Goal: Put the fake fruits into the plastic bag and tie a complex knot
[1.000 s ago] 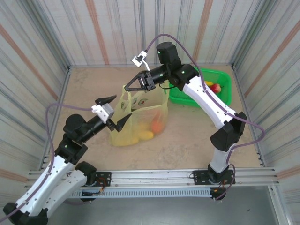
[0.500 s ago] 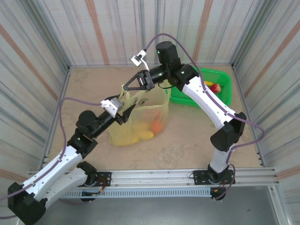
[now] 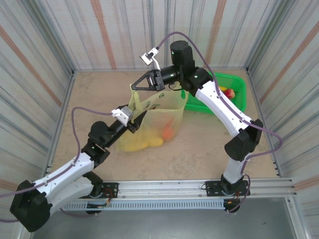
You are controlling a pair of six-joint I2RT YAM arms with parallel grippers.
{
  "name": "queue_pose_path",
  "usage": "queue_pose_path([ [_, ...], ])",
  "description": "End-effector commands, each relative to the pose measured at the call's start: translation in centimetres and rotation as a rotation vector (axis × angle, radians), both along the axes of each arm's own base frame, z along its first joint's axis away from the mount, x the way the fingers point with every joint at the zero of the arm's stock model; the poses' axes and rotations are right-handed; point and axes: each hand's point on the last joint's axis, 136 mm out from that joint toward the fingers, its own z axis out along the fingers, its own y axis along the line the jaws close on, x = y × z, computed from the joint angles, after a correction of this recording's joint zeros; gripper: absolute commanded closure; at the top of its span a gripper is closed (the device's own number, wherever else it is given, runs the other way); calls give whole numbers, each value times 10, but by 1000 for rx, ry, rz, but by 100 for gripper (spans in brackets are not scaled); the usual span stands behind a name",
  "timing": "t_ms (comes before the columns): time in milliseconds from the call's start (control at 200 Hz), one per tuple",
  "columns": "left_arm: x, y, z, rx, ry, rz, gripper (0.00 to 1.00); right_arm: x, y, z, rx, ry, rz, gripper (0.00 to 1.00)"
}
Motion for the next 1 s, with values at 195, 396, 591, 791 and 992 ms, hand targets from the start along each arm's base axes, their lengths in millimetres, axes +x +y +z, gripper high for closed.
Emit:
queue_pose_path([
  [195,9,-4,24,-65,-122,81,40,6,-8,21,113,-8,-124,100],
  [396,13,-9,18,-66,-116,71,61,8,-17,23,146,-14,-187,100],
  [591,14,-10,6,-34,-82,69,86,16,-31,28,176,-19,-259,100],
  [791,17,-3,2,-22,-49,86,100,30,-48,25,185,-17,-344,100],
  [992,18,-7,-3,32,13,-33,100,42,-62,11,147,-48,-428,96],
])
